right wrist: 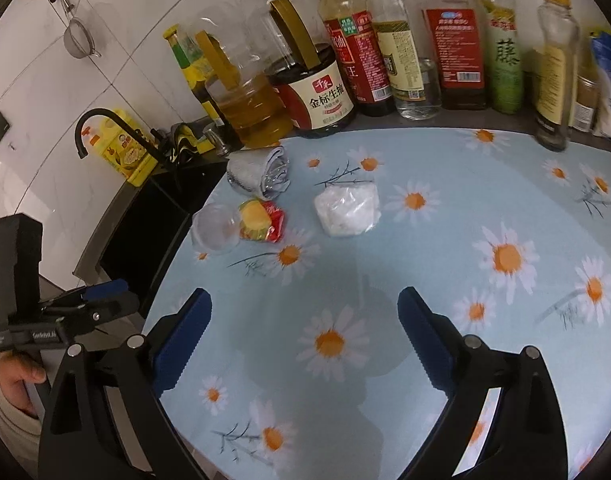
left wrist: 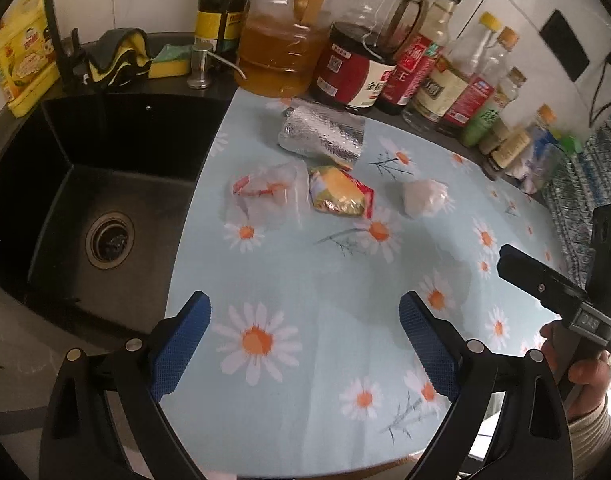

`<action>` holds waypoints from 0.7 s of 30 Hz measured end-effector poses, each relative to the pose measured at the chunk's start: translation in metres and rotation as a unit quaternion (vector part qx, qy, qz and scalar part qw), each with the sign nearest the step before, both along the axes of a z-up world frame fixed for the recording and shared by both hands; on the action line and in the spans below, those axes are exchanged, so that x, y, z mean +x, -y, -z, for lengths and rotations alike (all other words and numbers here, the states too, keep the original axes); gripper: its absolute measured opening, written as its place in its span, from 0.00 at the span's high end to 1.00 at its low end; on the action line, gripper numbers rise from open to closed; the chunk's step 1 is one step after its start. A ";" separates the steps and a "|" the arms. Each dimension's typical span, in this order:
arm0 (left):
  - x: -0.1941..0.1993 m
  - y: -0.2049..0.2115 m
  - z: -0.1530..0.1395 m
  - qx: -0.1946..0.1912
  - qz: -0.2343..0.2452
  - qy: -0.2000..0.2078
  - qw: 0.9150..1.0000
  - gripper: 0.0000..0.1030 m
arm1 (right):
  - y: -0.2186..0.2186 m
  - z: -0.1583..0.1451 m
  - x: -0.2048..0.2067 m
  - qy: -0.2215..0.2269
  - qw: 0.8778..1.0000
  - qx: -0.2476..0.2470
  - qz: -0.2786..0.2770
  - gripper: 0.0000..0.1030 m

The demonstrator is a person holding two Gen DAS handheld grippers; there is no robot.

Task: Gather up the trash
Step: 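Grasp the clear red-labelled plastic cup with the left gripper while the right gripper grasps the crumpled clear bag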

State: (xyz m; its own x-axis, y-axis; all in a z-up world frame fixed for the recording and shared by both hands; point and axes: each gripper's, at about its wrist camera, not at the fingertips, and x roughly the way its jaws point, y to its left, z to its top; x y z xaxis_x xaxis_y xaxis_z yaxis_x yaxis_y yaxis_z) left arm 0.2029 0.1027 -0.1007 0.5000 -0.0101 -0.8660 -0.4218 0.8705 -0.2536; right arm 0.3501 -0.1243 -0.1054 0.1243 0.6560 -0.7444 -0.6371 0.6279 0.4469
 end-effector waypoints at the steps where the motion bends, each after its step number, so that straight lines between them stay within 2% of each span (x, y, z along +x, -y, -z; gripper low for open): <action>1: 0.006 -0.002 0.002 0.005 -0.002 -0.006 1.000 0.10 | -0.002 0.003 0.006 -0.004 1.000 0.001 -0.005 0.09; 9: 0.045 -0.028 0.023 0.002 -0.018 -0.045 0.999 0.10 | -0.021 0.018 0.038 -0.018 0.999 0.000 -0.046 0.09; 21: 0.071 -0.059 0.047 -0.028 -0.037 -0.053 0.998 0.10 | -0.050 0.039 0.065 -0.042 0.995 0.013 -0.090 0.10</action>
